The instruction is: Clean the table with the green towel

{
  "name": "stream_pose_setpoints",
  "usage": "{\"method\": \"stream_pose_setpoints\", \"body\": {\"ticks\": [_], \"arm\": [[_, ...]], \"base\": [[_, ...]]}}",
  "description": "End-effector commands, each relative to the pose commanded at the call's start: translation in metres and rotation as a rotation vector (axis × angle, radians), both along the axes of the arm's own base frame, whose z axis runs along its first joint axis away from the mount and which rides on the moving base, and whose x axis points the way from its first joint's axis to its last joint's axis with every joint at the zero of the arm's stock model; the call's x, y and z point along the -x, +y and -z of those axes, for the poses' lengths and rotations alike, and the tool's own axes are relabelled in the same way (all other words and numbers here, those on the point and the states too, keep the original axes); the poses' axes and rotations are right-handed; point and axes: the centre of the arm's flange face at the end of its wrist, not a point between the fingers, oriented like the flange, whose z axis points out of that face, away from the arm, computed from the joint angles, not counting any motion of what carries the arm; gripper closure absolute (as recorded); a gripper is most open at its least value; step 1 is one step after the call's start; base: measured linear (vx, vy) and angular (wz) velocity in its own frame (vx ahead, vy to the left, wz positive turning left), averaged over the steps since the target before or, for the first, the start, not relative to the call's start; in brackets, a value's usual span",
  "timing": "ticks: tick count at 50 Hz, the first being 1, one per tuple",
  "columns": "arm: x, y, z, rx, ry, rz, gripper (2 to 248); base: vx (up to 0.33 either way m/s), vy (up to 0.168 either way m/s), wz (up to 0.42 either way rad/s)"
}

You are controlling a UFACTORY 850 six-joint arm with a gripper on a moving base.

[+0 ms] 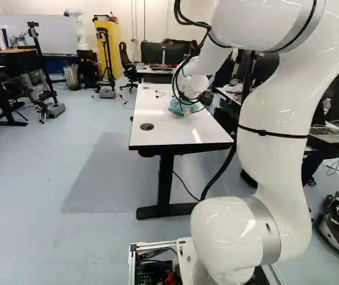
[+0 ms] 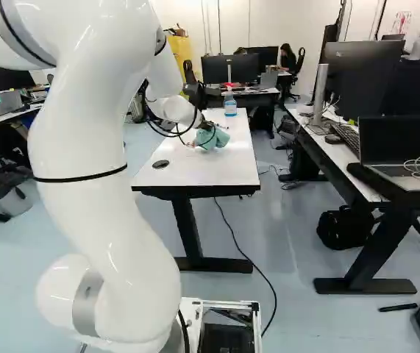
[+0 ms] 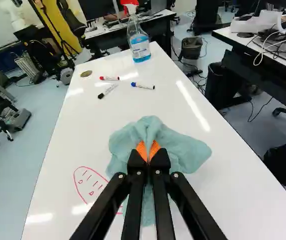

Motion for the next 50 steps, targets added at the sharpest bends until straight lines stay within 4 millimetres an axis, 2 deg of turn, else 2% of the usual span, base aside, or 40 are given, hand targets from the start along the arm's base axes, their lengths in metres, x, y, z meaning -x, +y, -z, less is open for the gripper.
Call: {"method": "stream_pose_setpoints", "body": {"ticks": [17, 50], "arm": [[0.013, -0.006, 0.015, 0.010, -0.002, 0.017, 226], [0.017, -0.007, 0.051, 0.014, 0.044, 0.021, 226]], "base": [[0.000, 0.000, 0.000], [0.000, 0.000, 0.000]]}}
